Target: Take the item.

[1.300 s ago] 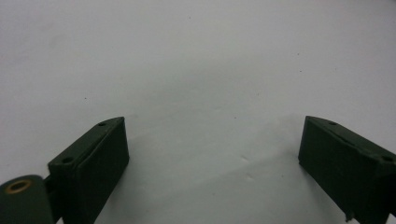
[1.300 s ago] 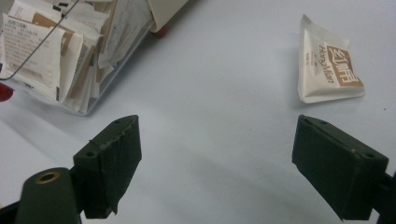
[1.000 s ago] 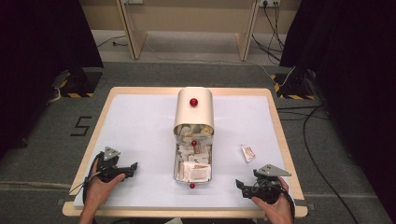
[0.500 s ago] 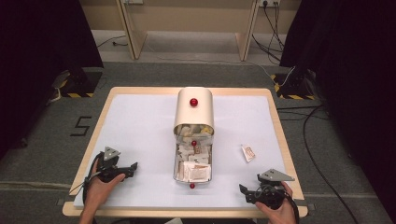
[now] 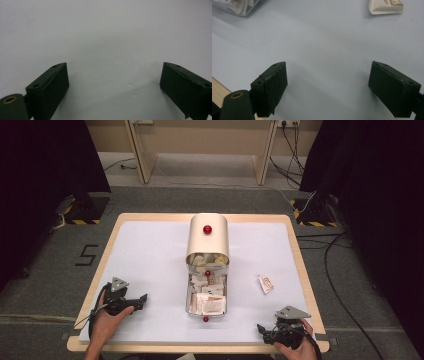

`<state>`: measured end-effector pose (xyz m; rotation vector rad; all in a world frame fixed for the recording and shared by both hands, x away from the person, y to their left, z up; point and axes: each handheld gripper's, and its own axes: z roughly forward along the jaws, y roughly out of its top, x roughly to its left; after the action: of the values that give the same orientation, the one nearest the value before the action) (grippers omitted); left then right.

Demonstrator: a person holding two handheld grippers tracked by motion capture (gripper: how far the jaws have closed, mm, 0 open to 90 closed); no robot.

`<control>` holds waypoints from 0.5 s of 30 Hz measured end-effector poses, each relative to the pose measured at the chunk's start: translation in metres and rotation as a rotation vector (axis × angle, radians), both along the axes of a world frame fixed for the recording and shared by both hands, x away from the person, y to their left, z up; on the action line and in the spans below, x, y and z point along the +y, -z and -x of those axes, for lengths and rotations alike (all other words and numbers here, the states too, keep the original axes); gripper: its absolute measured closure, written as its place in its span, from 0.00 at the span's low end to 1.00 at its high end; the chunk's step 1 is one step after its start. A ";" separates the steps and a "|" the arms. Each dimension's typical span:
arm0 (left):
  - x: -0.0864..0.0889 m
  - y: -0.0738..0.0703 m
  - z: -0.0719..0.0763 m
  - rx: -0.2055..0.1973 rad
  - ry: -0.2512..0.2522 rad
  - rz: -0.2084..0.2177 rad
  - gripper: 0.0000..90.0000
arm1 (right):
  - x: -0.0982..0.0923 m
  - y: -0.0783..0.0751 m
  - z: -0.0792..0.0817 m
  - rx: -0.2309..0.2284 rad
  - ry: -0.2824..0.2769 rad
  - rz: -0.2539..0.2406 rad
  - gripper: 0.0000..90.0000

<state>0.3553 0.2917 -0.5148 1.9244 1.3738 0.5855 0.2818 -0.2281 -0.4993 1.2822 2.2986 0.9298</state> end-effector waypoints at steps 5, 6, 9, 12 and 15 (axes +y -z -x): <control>0.000 0.000 0.000 0.000 0.000 0.000 0.09 | 0.002 0.001 0.001 -0.010 -0.008 0.025 0.16; 0.000 0.000 0.000 0.000 0.000 0.000 0.08 | 0.002 0.001 0.001 -0.010 -0.008 0.025 0.16; 0.000 0.000 0.000 0.000 0.000 0.000 0.08 | 0.002 0.001 0.001 -0.010 -0.007 0.023 0.16; 0.000 0.000 0.000 0.000 0.000 0.000 0.09 | 0.002 0.001 0.001 -0.011 -0.008 0.025 0.16; 0.000 0.000 0.000 0.000 0.000 0.000 0.08 | 0.002 0.001 0.001 -0.011 -0.008 0.024 0.16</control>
<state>0.3553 0.2917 -0.5148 1.9247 1.3736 0.5854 0.2810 -0.2259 -0.5004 1.2558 2.3015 0.9071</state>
